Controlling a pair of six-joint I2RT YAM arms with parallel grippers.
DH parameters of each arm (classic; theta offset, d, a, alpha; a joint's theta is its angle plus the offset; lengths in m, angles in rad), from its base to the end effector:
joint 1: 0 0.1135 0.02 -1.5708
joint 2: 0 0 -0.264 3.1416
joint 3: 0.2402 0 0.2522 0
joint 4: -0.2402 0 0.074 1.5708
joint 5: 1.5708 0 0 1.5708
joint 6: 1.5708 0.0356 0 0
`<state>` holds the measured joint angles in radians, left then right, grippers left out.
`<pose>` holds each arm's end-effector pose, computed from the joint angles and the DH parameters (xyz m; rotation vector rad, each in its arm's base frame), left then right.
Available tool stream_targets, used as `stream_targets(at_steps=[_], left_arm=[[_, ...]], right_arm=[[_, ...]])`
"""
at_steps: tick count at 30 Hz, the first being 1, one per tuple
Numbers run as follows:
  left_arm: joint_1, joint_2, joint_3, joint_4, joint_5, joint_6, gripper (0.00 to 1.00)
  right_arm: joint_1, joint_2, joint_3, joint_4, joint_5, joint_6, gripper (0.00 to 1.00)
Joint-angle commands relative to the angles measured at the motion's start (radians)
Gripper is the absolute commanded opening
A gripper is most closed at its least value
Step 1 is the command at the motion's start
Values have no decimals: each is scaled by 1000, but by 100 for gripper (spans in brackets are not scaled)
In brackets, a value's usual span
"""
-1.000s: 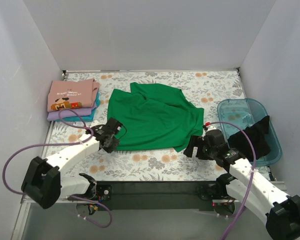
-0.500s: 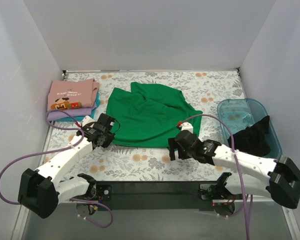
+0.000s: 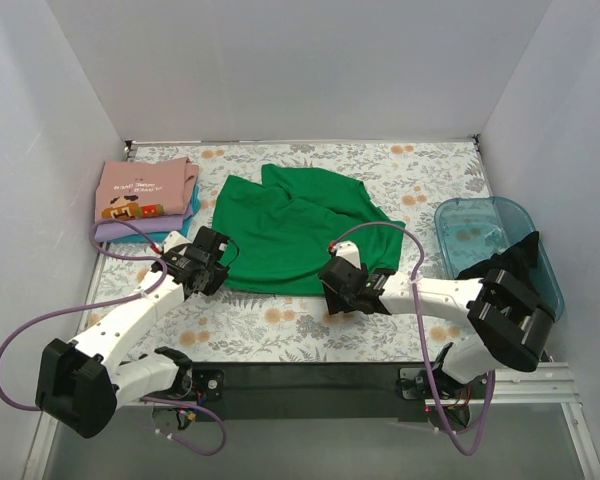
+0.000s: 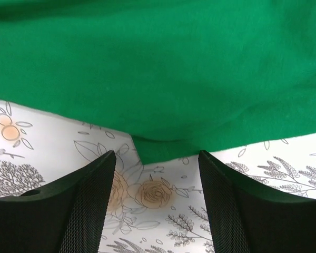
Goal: Fold and stack the t-shirts
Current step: Flatten the tshirt out
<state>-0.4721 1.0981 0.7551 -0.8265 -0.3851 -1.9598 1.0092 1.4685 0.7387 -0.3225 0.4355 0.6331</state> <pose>0.1775 -0.0756 0.2242 -1.8556 1.8627 -0.3231 0.1556 0.2191 0.1652 -0.3202 2.4599 0.1074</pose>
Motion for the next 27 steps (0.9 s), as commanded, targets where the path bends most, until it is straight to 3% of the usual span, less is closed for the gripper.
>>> stream_targets(at_steps=[1, 7, 11, 12, 16, 17, 19, 27], left_arm=[[9, -24, 9, 7, -15, 4, 0], [9, -30, -2, 6, -11, -1, 0], [10, -38, -5, -2, -18, -7, 0], [10, -40, -7, -2, -20, -7, 0], [13, -40, -7, -3, -26, -5, 0], [15, -40, -5, -2, -26, -4, 0], [16, -37, -5, -3, -24, -7, 0], [53, -33, 26, -31, -52, -7, 0]], right_arm=[[0, 30, 18, 45, 54, -3, 70], [-26, 49, 7, 85, 62, -3, 68], [-38, 49, -21, 89, 54, 22, 58], [-41, 47, -30, 89, 60, 28, 48], [-44, 27, -77, 89, 58, 57, 31], [-44, 7, -103, 88, 60, 68, 13], [-44, -20, -133, 88, 63, 82, 1], [-72, -295, -232, -166, 173, 177, 1]])
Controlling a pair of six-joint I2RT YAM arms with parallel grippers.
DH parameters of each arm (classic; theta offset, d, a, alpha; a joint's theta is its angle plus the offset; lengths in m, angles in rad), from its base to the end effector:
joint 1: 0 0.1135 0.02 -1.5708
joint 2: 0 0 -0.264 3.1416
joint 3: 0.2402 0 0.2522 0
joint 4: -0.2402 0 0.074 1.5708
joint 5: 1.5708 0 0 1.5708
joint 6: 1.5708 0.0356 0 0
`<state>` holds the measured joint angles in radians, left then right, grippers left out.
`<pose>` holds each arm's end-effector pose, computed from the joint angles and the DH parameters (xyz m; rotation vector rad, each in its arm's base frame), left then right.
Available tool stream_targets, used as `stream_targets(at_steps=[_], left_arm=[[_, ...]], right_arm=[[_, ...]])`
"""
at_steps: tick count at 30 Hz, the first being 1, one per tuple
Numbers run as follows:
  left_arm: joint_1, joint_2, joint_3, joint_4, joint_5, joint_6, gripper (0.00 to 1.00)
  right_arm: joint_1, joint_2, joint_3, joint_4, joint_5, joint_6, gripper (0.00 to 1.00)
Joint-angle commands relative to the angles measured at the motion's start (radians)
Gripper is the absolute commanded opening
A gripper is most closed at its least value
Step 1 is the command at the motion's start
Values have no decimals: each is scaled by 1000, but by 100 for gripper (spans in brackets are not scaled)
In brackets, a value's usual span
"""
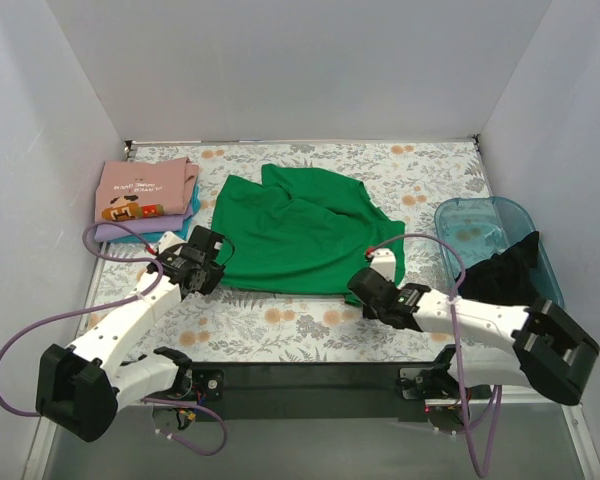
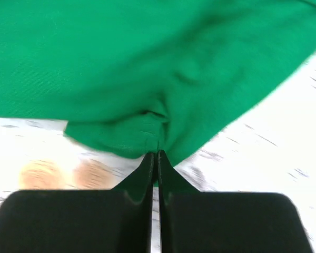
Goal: Fold and stack the t-shirts
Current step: Flatten the tshirt out
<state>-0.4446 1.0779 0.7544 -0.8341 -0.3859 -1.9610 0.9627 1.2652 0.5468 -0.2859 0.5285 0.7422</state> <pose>0.1767 -0.0693 0.2271 -1.8785 1.8276 -0.3280 0.1408 0.1709 0.1608 -0.0756 2.3882 0.0978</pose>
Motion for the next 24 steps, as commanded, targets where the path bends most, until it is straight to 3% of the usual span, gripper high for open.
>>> stream_targets(at_steps=[1, 7, 11, 16, 24], left_arm=[[33, -15, 33, -28, -53, -3, 0], [79, -45, 85, -45, -54, 19, 0], [86, -79, 135, -62, -44, 48, 0], [87, -134, 268, -65, 13, 97, 0], [86, -214, 687, -59, 71, 195, 0]], right_arm=[[-36, -130, -65, -229, 91, 84, 1], [-189, -481, -99, -351, 131, 28, 1], [-278, -663, -10, -349, 100, -90, 1], [-283, -682, 237, -348, 136, -214, 1], [-283, -590, 769, -340, 118, -409, 1]])
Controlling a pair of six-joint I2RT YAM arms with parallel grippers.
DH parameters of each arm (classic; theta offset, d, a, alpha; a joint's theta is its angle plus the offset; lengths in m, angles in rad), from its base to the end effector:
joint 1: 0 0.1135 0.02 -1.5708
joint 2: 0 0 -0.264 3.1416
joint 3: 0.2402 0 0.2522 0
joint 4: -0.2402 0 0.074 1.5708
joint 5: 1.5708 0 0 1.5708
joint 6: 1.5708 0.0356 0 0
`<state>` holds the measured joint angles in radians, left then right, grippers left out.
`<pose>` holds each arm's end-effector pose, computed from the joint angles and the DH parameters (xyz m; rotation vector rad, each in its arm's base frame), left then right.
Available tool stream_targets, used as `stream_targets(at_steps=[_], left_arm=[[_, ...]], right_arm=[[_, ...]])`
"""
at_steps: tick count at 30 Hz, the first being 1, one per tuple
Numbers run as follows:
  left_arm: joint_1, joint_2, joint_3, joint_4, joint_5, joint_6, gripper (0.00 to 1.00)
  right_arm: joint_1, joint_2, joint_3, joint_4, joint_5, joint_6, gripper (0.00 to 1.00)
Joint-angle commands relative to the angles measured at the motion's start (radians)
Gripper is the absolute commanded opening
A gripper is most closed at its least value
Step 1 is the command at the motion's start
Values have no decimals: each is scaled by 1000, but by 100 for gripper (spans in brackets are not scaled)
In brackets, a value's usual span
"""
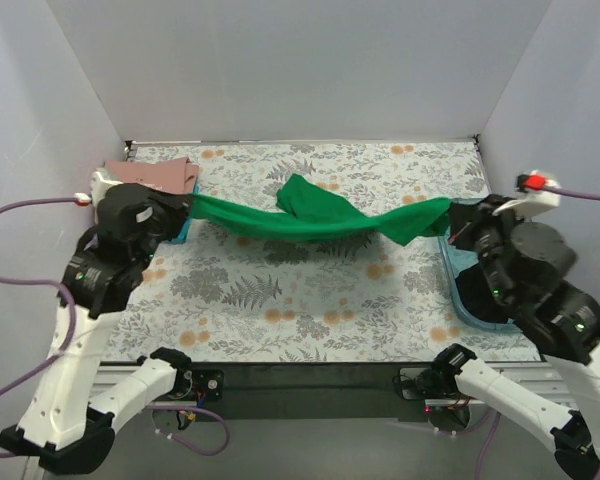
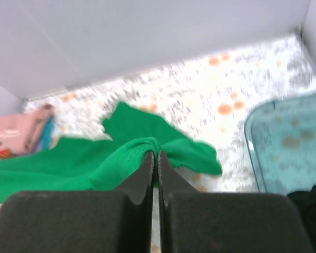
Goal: Fold and stack the t-shirts
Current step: Flatten the tshirt out
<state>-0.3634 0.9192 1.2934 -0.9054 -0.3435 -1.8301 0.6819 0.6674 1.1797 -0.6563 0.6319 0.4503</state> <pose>0.1526 -0.0452 0.4143 -1.6418 1.4946 -0.9500 0.0897 0.0457 0.4345 0.2701 1.6746 0.3073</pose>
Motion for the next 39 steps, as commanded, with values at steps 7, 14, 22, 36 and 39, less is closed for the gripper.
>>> stream_targets(at_steps=[7, 14, 22, 36, 39], left_arm=[[4, -7, 565, -1, 116, 150, 0], [4, -20, 780, 25, 149, 187, 0], [4, -17, 759, 43, 118, 207, 0], [88, 371, -133, 320, -89, 63, 0], [158, 767, -35, 422, 3, 104, 0]], right_arm=[[-2, 104, 584, 49, -236, -271, 1], [-2, 181, 903, 73, -399, -308, 1], [-2, 210, 904, 133, -318, -344, 1], [-198, 450, 19, 645, 38, -458, 1], [-352, 669, -78, 805, -188, -389, 1]])
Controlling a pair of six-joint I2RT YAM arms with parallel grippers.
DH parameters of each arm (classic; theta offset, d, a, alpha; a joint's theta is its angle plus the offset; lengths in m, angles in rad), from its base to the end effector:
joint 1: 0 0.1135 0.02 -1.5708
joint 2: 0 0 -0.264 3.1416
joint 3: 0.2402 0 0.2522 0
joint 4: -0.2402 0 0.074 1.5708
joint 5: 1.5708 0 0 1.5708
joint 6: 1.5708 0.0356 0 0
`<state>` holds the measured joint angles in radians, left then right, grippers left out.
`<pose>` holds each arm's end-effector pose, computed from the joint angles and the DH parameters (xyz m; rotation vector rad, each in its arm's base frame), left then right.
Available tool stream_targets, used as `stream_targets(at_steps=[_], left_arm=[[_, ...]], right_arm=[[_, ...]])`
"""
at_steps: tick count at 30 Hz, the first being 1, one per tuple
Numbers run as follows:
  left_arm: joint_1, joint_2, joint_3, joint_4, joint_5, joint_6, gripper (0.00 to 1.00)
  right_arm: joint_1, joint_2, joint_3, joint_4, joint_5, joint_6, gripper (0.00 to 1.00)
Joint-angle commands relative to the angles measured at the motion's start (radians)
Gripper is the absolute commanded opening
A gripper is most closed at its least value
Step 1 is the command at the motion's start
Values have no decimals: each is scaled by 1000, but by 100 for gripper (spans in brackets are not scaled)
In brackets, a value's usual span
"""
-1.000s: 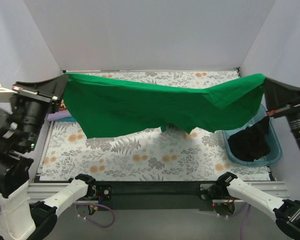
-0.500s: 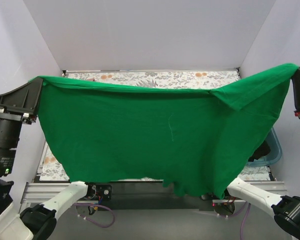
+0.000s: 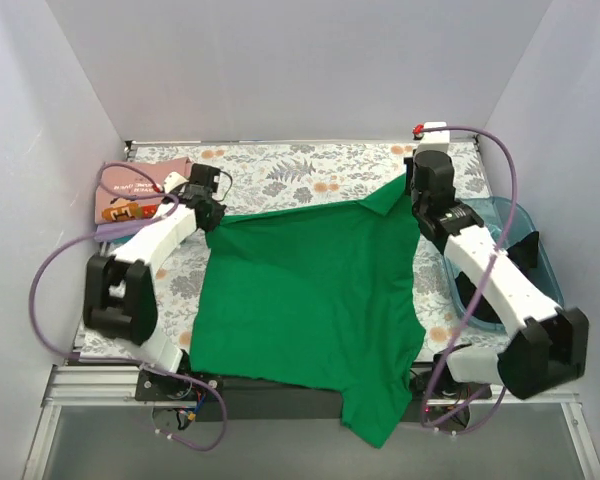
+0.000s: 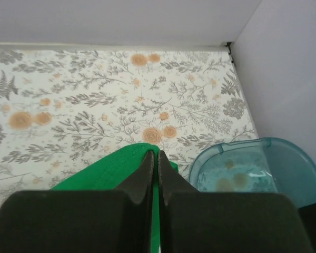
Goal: Fold and stack the t-shirts
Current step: Flatten the tshirt out
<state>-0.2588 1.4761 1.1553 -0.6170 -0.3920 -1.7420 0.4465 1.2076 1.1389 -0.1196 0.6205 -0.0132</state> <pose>0.3028 -0.0661 0.2698 -1.7718 1.6985 -0.4126 0.2577 0.1004 0.3840 0.0509 1.7282 -0.2260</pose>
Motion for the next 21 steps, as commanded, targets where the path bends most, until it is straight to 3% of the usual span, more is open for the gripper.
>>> stream_targets(at_steps=[1, 3, 5, 9, 16, 21], left_arm=[[62, 336, 197, 106, 53, 30, 0], [69, 537, 325, 76, 41, 35, 0], [70, 608, 415, 76, 9, 35, 0], [76, 667, 483, 85, -39, 70, 0], [95, 750, 644, 36, -15, 127, 0], [98, 730, 624, 5, 10, 111, 0]], right_arm=[[-143, 264, -16, 296, -221, 70, 1], [-169, 396, 51, 301, -271, 55, 1], [-183, 534, 149, 302, -303, 33, 1], [-186, 625, 202, 301, -298, 33, 1], [-196, 650, 228, 291, -306, 64, 1], [-196, 604, 217, 246, -337, 65, 1]])
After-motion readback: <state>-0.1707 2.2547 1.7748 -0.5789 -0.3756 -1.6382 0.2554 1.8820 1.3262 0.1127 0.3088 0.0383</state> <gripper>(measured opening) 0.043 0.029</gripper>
